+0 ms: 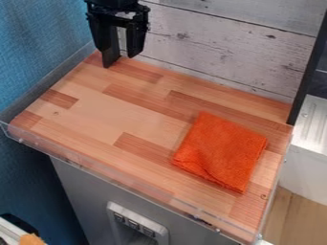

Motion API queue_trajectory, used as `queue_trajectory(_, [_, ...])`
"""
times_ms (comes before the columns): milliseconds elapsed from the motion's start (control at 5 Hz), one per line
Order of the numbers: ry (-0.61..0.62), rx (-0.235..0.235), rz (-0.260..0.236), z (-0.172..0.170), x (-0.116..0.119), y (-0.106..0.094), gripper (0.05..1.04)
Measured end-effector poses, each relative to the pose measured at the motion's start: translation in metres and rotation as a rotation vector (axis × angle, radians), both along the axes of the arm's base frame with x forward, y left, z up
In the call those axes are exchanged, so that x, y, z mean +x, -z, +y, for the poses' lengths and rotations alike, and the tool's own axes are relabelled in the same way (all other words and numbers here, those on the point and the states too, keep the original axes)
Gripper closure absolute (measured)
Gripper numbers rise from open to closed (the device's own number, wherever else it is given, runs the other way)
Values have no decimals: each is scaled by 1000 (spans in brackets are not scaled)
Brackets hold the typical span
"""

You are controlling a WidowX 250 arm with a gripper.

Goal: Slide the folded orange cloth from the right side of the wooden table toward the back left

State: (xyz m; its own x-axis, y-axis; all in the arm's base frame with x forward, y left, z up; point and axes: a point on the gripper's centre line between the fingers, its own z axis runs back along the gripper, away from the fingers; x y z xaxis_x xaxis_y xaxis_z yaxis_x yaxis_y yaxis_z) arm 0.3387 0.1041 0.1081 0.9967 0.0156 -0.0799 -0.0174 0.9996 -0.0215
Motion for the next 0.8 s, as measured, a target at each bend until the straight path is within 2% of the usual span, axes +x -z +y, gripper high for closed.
queue_trajectory(200, [-86,2,31,-19,-6,15,87])
queue_trajectory(400, [-211,23,4,-53,-8,12,86])
queue_trajectory(800, [-514,64,-81,-118,-14,8,85])
